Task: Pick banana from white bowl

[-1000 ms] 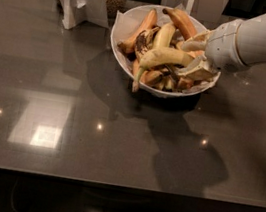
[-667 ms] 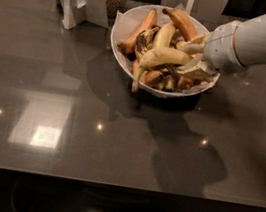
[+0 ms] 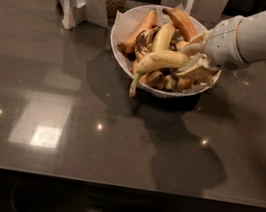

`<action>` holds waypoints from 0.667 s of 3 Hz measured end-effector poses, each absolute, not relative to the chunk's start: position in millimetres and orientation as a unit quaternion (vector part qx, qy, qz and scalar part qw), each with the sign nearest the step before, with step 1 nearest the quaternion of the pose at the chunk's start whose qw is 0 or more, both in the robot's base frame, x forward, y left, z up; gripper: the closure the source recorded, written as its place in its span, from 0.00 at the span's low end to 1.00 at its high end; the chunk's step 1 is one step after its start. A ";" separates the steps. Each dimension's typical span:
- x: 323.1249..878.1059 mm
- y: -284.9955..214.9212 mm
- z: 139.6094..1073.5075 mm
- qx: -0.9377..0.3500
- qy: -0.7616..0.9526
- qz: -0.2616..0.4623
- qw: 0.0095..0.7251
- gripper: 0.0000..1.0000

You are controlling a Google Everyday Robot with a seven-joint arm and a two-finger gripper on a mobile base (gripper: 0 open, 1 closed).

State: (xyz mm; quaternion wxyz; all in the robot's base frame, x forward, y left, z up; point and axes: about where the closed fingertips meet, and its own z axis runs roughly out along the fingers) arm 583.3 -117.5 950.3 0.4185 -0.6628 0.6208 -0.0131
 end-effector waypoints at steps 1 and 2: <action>577.9 -114.7 974.1 -0.664 0.610 -0.018 0.432 1.00; 567.4 -114.7 997.9 -0.664 0.601 -0.019 0.445 1.00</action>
Offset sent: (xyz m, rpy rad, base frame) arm -0.0287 -0.0025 0.0768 0.0515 -0.0849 0.0292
